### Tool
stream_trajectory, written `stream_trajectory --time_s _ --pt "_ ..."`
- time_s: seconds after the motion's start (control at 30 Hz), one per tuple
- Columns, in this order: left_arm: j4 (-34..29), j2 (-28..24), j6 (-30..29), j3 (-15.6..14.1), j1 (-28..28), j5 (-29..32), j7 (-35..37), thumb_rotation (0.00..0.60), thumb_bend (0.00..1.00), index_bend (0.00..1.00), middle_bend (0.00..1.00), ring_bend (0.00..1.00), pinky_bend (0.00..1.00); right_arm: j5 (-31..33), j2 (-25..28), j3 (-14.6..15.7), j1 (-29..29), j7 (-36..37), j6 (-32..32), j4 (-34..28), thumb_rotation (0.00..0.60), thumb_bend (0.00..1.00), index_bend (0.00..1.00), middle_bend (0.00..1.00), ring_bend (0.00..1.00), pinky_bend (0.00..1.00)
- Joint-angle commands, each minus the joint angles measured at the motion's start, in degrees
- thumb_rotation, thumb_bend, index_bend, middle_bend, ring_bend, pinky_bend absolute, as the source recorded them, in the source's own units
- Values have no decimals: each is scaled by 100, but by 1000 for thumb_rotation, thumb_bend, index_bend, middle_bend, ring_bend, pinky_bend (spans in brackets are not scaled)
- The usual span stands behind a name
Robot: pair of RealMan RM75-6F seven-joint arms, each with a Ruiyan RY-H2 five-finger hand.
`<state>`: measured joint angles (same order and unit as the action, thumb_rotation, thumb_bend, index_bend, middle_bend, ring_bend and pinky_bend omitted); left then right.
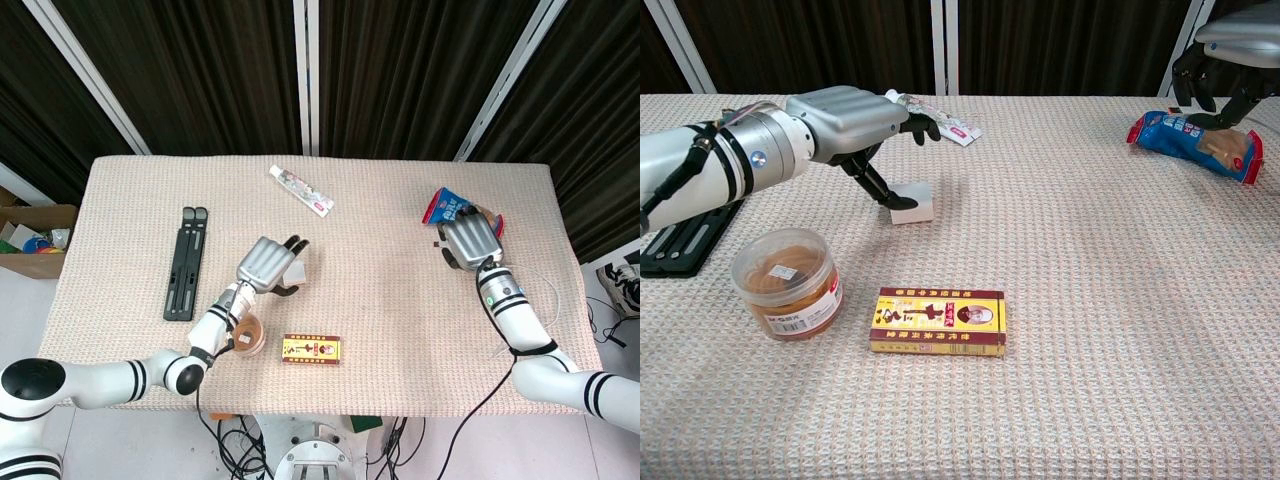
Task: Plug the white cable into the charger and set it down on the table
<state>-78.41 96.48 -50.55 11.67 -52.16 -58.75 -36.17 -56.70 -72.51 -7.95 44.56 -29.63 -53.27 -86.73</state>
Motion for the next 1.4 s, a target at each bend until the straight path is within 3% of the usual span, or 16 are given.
stream_trajectory --time_s 0.03,0.47,0.6,0.8,1.03,1.4 --pt "161 109 34 -60 -35 79 -8 420 165 141 175 705 1000 3 -6 -1 2 5 3 5 600 1000 559 590 313 291" --pt "1060 496 163 -51 -138 146 370 511 165 167 188 712 1000 37 -23 4 -13 26 -17 19 600 1000 559 588 314 290" --pt "1033 434 331 10 -133 157 708 539 166 195 201 715 1000 40 -19 2 -19 29 -32 18 600 1000 559 588 314 290" --pt "879 311 452 -44 -139 -114 1096 543 187 268 253 720 1000 44 -37 10 -23 58 -8 62 600 1000 561 587 315 290" --pt "905 250 722 -27 -239 -5 1252 545 255 279 260 721 1000 23 -42 15 -53 114 -24 87 600 1000 564 588 316 290" --pt "1014 238 801 -24 -272 47 1499 545 256 311 286 721 1000 19 -48 10 -68 154 -10 126 600 1000 568 588 319 290"
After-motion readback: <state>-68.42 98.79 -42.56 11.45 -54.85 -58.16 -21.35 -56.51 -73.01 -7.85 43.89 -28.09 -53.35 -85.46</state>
